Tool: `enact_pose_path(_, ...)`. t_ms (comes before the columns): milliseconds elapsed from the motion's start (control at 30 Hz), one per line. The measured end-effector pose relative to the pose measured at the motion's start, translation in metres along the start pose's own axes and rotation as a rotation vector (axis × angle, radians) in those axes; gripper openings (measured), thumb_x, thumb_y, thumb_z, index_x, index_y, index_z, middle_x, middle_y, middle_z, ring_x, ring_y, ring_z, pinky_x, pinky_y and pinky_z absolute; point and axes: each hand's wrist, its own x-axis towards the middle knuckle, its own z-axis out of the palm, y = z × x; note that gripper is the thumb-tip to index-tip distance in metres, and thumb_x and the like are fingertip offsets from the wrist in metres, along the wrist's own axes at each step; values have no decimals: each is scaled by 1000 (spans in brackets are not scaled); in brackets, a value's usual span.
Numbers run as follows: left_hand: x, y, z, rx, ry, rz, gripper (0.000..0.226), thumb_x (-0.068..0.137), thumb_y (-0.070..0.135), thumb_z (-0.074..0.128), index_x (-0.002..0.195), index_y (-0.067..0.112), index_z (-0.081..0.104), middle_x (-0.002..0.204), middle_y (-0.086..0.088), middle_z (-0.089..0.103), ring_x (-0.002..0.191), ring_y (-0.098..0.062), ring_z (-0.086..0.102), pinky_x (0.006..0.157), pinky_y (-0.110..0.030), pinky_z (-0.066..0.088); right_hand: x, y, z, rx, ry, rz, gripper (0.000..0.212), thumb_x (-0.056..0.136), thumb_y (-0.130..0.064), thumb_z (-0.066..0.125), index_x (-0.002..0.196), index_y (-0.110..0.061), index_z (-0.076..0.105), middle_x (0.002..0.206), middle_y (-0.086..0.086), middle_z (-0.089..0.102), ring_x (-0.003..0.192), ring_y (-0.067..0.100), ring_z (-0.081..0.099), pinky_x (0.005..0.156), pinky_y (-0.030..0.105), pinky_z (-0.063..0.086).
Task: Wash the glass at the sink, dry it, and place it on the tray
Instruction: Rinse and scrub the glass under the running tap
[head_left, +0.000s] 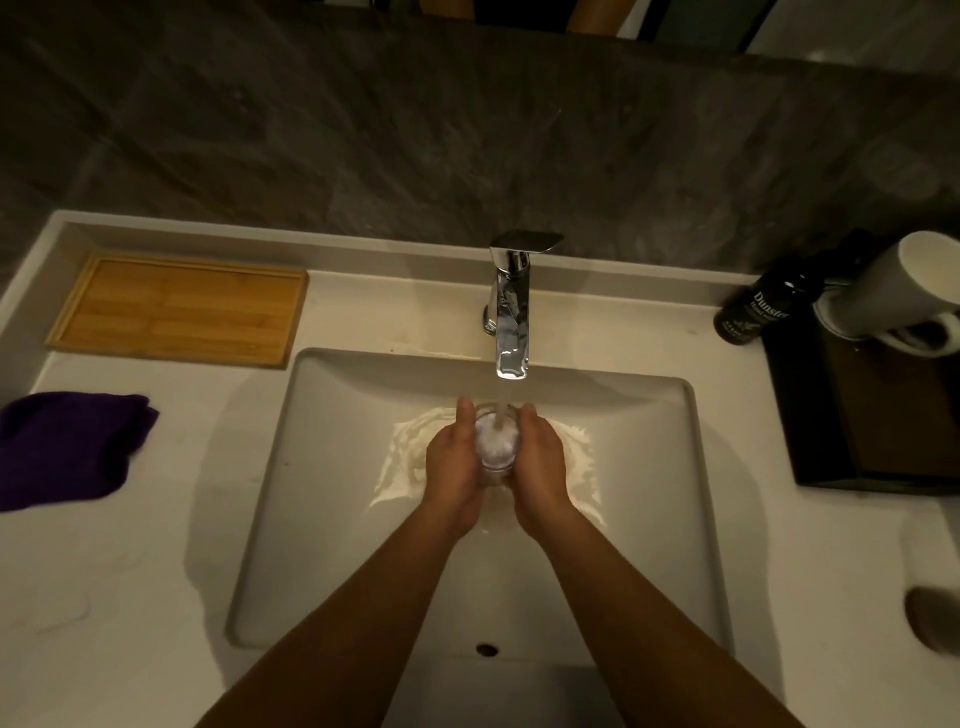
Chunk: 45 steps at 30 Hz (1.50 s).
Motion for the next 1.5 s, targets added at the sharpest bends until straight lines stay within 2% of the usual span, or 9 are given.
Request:
enact_pose_path(267,1,5,-7,25,26,51,48,100,48,58,105,4,78,102,-18,80,97,-34,77,87,-43,61,6,6,-3,53,-91,27,50,96,-43,52,123,-7,74,125,18,78,121,38,72,109,56,54)
enact_pose_path(467,8,10,-24,165,-186,-55,50,94,49,66,114,4,76,111,-18,78,103,-35,75,89,-46,57,9,1,-17,-129,-180,-80,34,102,-28,56,113,-2,76,118,22,77,109,30,73,94,41,55)
enact_pose_path(600,-1,4,-12,27,-47,49,45,100,43,60,108,2,76,103,-18,80,95,-32,77,80,-39,61,3,9,-5,43,-61,-1,47,90,-42,57,116,-8,78,119,16,79,115,35,74,100,49,57)
enact_pose_path(733,0,5,-13,109,-115,-2,49,101,46,58,114,1,74,110,-21,78,99,-35,76,75,-37,60,9,8,-11,39,-68,27,40,106,-35,48,115,-10,78,122,17,79,117,34,74,108,53,55)
enact_pose_path(967,0,9,-9,12,-67,10,50,99,49,60,111,4,76,110,-20,78,105,-39,74,98,-58,52,8,7,-9,53,-75,10,49,97,-40,51,121,-5,74,125,19,77,121,39,71,110,57,53)
enact_pose_path(1133,2,16,-12,160,-163,-97,50,96,52,62,108,5,76,101,-15,80,74,-23,78,51,-24,56,13,1,-19,-61,-137,-21,37,106,-28,49,119,-1,71,131,26,73,119,35,70,108,47,52)
enact_pose_path(1267,1,13,-8,6,-100,-23,53,93,53,67,111,4,76,111,-19,78,102,-38,75,94,-53,58,8,3,-13,-12,-99,-34,53,95,-40,49,126,-4,73,128,19,76,123,36,70,112,54,52)
enact_pose_path(1400,0,5,-6,6,-82,-54,47,99,51,57,108,9,77,111,-17,79,96,-33,77,77,-40,59,8,3,-14,-20,-91,-47,54,91,-44,51,126,-10,74,129,14,77,123,32,71,112,53,52)
enact_pose_path(1500,6,16,-13,163,-155,-112,50,94,53,66,102,5,79,106,-17,80,95,-34,77,88,-47,58,13,1,-20,-91,-145,-29,58,88,-48,57,126,-7,73,132,16,75,125,35,69,114,55,50)
